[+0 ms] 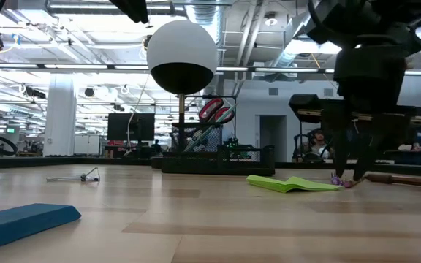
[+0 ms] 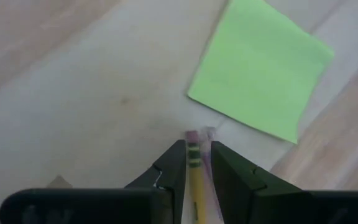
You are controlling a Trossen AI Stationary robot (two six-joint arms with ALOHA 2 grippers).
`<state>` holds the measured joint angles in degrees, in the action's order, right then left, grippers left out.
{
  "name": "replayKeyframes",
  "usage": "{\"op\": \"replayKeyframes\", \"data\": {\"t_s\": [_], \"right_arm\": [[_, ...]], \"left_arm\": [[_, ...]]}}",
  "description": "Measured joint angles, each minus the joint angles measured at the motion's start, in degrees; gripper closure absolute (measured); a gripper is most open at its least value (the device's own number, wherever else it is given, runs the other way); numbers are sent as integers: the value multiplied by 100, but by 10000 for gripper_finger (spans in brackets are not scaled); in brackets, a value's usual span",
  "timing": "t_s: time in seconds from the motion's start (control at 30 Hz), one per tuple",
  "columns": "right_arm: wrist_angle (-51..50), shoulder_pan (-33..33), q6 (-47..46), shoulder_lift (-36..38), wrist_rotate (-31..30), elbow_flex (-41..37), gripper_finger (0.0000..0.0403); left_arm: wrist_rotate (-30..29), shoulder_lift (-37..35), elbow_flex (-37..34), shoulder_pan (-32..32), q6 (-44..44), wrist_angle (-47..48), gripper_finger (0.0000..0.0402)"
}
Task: Pick and place office supplies into organizer
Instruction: Put the yellow pencil into the desk organizer
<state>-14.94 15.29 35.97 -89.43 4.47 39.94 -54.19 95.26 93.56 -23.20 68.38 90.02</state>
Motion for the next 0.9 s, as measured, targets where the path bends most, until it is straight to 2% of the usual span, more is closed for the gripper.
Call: {"op": "replayKeyframes", "data": {"t_s": [0.4, 0.9], "right_arm": [[248, 6, -8, -496, 19, 49, 333], [201, -149, -363, -496, 154, 17, 334]], "left_arm": [[10, 0, 0, 0, -4, -2, 301], [9, 0, 0, -1, -33, 0, 301]]}}
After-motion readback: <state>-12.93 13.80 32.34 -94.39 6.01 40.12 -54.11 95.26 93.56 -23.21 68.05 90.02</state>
